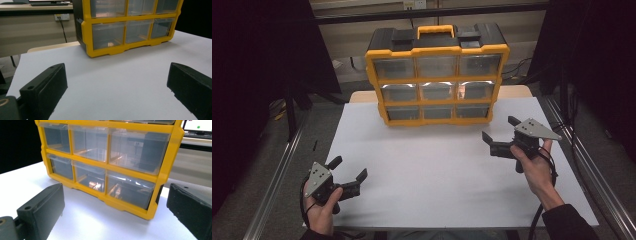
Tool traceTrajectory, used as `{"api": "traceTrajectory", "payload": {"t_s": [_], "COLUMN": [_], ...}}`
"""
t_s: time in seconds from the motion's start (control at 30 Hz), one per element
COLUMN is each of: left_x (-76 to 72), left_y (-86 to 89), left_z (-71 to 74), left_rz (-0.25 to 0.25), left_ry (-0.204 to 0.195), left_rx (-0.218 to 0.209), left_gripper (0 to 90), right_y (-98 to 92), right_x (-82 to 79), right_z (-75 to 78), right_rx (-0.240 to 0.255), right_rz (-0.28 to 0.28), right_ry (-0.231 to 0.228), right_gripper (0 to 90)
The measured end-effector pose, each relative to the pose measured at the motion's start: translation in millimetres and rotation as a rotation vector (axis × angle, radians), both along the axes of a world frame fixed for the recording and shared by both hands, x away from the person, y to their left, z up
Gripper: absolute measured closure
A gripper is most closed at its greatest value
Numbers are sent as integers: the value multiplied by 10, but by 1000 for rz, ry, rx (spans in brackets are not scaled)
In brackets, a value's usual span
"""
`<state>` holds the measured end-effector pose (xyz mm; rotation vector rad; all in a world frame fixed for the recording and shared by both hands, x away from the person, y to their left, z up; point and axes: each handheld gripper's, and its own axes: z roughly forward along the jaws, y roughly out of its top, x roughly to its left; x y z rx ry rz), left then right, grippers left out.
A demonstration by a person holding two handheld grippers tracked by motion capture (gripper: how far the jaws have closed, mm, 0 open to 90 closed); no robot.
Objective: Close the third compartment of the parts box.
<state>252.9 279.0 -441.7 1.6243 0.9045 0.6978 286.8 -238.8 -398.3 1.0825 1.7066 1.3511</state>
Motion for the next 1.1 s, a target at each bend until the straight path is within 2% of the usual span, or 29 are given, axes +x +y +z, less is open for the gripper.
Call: {"api": "traceTrajectory", "payload": {"t_s": [0.17, 0.23, 0.33, 0.63, 0.73, 0.9, 0.97, 1.1], "left_x": [3, 3, 1, -4, 2, 5, 10, 22], "left_y": [5, -9, -4, 1, -22, -33, -48, -51], "left_z": [-2, -4, -1, -5, -11, -15, -20, -25], "left_rz": [3, 5, 1, -1, -2, -8, -10, -17], "left_ry": [2, -1, -1, 3, 0, 1, 0, 8], "left_rx": [8, -10, -3, 5, -11, -9, -18, -5], "left_gripper": [30, 30, 30, 30, 31, 32, 32, 31], "right_y": [-55, -82, -132, -297, -342, -405, -408, -409], "right_x": [-121, -172, -247, -509, -601, -723, -764, -777], "right_z": [-56, -80, -110, -259, -293, -341, -369, -377], "right_rx": [3, 7, 6, 1, -4, -1, -8, -14], "right_rz": [-5, -4, -10, -32, -30, -36, -31, -25], "right_ry": [3, 3, 6, 34, 43, 57, 67, 74], "right_gripper": [5, 6, 7, 8, 9, 8, 6, 6]}}
